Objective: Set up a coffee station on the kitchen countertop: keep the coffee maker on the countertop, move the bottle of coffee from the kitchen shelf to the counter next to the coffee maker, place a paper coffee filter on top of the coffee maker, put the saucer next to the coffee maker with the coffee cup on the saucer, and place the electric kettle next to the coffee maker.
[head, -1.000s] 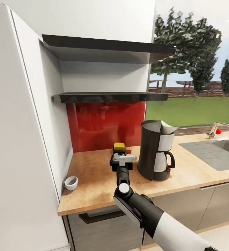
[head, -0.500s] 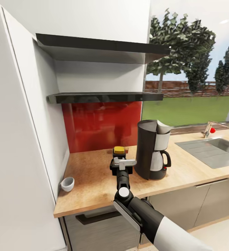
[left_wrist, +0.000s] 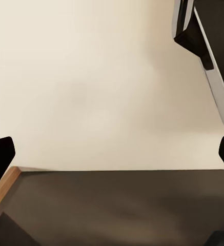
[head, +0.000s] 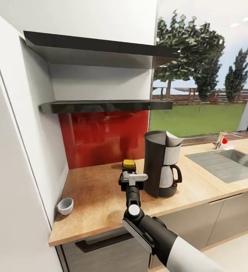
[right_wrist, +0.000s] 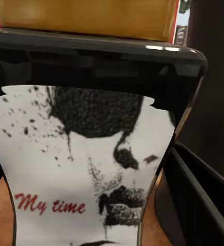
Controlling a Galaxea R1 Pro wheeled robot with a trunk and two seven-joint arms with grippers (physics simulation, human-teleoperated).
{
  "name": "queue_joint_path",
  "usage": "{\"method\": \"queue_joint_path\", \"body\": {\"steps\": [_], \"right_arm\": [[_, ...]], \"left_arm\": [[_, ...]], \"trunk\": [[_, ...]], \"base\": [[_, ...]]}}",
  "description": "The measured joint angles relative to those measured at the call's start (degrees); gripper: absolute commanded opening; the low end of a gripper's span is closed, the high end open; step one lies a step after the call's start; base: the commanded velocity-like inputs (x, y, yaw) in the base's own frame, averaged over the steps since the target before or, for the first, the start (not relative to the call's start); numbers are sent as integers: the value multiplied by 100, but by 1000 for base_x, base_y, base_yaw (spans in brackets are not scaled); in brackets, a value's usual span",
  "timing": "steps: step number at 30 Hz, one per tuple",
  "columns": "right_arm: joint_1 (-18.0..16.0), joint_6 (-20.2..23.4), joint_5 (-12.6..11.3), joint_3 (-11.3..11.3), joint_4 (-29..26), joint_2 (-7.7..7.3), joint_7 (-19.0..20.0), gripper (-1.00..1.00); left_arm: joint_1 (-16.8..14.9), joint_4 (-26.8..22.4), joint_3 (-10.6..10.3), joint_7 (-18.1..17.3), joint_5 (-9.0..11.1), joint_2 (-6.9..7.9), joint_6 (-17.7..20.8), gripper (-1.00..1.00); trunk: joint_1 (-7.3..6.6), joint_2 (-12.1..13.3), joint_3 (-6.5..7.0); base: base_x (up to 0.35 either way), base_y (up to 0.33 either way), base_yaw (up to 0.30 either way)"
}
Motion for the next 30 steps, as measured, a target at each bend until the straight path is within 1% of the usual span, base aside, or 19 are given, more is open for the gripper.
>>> {"method": "queue_joint_path", "body": {"steps": [3, 5, 8, 11, 15, 18, 20, 28, 30], "right_arm": [[8, -96, 8, 0, 0, 1, 0, -100], [11, -137, 13, 0, 0, 2, -1, -100], [12, -147, 4, 0, 1, 1, 4, -100], [13, -149, 1, 0, 4, -3, 8, -100], [13, -150, 3, -4, 60, -13, 13, -100], [14, -159, 1, -5, 334, 1, 14, -100], [13, -162, 18, -3, 398, 6, 14, -100], [13, -166, 24, -3, 451, 10, 14, -100], [13, -166, 23, -3, 450, 10, 14, -100]], "left_arm": [[0, 1, 3, 2, 0, 0, 6, 100], [0, -5, 11, -3, 0, 0, 8, 100], [0, -6, 11, -2, 0, 0, 3, 100], [0, -7, 13, 1, 0, 0, 4, 100], [0, -7, 10, 3, 0, 0, 1, 100], [0, 0, 7, 4, 0, 0, 0, 100], [0, 1, 2, 9, 0, 0, 0, 100], [0, -6, -8, 59, -8, 7, 48, 100], [0, -7, -9, 44, -8, 10, 54, 100]], "trunk": [[-1, -1, 0], [-3, -2, 0], [-3, -1, 0], [-1, 0, 0], [0, 0, 0], [0, 0, -1], [0, 0, 0], [0, 0, 0], [43, -78, -35]], "base": [[89, 0, 0], [288, 0, 0], [298, 0, 0], [145, 0, 0], [30, 0, 0], [4, 0, 0], [1, 0, 0], [0, 0, 0], [0, 0, 0]]}}
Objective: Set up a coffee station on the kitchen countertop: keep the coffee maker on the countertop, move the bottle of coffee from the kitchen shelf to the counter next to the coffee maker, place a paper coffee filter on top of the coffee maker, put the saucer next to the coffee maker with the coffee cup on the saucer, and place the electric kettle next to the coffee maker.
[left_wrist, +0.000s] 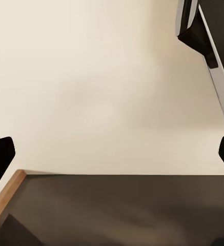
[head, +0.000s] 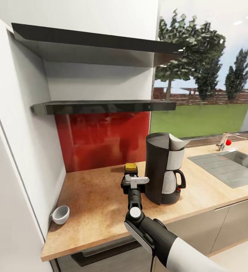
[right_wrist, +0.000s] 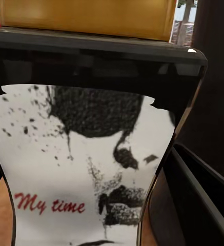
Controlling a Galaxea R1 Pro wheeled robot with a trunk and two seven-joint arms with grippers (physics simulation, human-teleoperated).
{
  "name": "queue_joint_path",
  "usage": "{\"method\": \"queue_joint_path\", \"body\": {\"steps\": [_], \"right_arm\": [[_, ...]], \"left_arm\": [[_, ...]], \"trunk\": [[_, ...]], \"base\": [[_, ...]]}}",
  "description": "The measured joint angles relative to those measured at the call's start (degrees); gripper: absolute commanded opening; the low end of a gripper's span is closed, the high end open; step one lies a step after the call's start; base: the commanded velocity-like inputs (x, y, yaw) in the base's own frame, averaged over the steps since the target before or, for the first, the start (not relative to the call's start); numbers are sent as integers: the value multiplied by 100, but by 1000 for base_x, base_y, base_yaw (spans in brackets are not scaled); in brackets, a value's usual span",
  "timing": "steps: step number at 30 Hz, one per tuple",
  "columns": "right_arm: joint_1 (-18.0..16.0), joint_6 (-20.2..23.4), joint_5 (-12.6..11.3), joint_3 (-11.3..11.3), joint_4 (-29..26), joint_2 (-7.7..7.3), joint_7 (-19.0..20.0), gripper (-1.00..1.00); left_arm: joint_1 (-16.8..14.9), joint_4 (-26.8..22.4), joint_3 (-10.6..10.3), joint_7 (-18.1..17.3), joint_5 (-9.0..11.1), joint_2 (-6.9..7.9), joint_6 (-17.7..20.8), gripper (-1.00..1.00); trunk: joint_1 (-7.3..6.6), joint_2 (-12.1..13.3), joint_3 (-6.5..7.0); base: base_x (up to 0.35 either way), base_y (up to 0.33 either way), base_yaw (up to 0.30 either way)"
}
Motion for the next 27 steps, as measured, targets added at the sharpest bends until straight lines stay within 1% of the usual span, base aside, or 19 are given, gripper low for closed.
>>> {"method": "queue_joint_path", "body": {"steps": [27], "right_arm": [[4, 0, -1, 12, -17, 9, 1, -100]], "left_arm": [[3, 10, 15, -24, 0, -1, 7, 100]], "trunk": [[593, -1077, -476]], "base": [[0, 0, 0]]}}
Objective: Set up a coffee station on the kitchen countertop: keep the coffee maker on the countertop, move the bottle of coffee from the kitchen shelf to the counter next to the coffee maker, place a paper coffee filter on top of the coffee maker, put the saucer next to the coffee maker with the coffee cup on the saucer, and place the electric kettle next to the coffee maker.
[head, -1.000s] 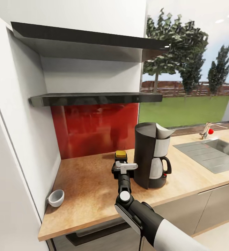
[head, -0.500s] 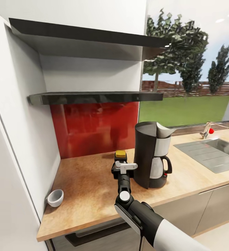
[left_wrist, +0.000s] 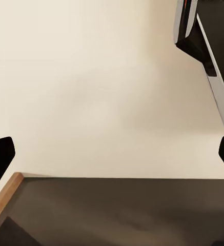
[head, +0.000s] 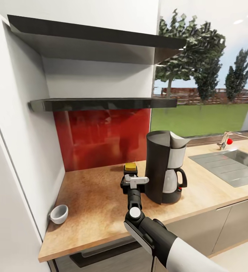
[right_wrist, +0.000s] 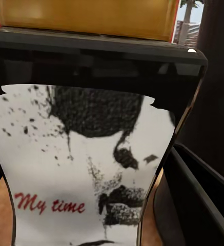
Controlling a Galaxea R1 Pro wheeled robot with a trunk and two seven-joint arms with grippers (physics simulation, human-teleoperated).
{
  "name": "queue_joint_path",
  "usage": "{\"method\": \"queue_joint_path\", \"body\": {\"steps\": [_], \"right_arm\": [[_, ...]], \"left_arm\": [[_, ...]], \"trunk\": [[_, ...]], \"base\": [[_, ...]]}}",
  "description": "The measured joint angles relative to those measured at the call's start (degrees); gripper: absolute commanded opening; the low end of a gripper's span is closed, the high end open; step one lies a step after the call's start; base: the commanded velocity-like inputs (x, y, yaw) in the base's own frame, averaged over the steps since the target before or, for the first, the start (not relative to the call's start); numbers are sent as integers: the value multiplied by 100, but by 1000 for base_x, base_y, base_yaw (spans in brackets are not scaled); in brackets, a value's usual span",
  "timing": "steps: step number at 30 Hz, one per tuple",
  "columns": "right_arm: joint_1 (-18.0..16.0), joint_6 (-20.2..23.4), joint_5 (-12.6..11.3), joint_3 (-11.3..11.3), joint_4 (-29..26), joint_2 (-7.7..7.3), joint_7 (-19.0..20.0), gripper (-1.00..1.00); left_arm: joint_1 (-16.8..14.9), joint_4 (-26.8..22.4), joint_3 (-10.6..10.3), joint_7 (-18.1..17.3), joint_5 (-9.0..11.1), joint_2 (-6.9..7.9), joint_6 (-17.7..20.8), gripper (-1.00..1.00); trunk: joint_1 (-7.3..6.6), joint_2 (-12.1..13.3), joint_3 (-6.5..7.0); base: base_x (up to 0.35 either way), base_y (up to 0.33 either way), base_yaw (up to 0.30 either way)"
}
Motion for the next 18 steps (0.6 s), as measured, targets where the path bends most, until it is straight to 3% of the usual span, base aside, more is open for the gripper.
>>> {"method": "queue_joint_path", "body": {"steps": [6, 18], "right_arm": [[0, -230, 7, 365, 4, 0, -10, -100], [0, -430, 16, 417, 30, -26, -20, -100]], "left_arm": [[0, 0, 0, 0, 0, 0, 0, 100], [0, 0, -4, -8, 0, 0, 0, 100]], "trunk": [[132, -241, -110], [396, -724, -375]], "base": [[0, 0, 0], [0, 0, 0]]}}
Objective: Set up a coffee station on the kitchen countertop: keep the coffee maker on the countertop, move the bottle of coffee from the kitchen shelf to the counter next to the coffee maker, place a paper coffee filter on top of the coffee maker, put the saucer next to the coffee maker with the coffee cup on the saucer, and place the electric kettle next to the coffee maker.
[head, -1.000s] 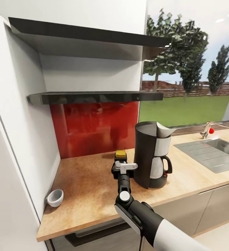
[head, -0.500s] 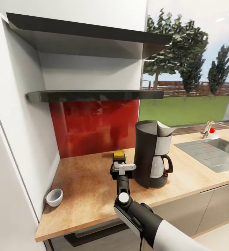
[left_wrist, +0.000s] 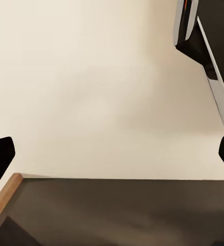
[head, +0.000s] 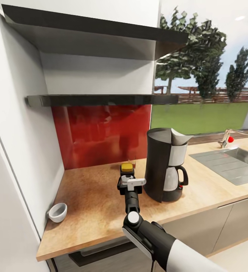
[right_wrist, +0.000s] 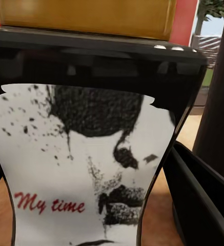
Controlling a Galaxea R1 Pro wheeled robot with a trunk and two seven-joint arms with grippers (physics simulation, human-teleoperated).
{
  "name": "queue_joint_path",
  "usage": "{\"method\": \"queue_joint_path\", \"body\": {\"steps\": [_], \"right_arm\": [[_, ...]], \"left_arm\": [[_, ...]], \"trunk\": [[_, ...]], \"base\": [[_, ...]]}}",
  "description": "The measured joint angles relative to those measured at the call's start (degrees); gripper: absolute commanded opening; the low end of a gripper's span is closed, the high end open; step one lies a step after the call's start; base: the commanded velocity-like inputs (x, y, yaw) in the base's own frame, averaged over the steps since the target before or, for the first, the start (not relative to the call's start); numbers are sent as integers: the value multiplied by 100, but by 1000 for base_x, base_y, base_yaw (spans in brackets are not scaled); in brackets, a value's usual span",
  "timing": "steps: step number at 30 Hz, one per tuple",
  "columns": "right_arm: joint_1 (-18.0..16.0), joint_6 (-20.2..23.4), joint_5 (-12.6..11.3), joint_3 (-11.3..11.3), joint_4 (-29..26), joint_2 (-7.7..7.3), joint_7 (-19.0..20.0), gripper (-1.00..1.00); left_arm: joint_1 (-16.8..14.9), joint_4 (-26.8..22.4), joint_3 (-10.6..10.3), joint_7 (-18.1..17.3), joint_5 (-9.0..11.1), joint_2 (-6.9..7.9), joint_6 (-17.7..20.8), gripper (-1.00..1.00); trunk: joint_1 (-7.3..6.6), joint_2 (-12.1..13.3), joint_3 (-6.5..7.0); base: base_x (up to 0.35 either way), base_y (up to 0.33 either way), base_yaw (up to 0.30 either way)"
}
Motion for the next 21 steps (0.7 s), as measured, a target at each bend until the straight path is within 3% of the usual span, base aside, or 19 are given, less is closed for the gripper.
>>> {"method": "queue_joint_path", "body": {"steps": [8, 14, 21], "right_arm": [[0, -50, -8, 1, -5, -10, -3, -100], [0, -53, -9, 1, -5, -9, -6, -100], [0, -53, -14, 1, -5, -9, -22, -100]], "left_arm": [[0, 0, -4, 7, 0, 0, 0, 100], [0, 0, -4, 48, 0, 0, -22, 100], [0, 0, -6, 58, 0, 0, -40, 100]], "trunk": [[176, -322, -145], [177, -323, -146], [175, -323, -146]], "base": [[0, 0, 0], [4, 0, 0], [145, 0, 0]]}}
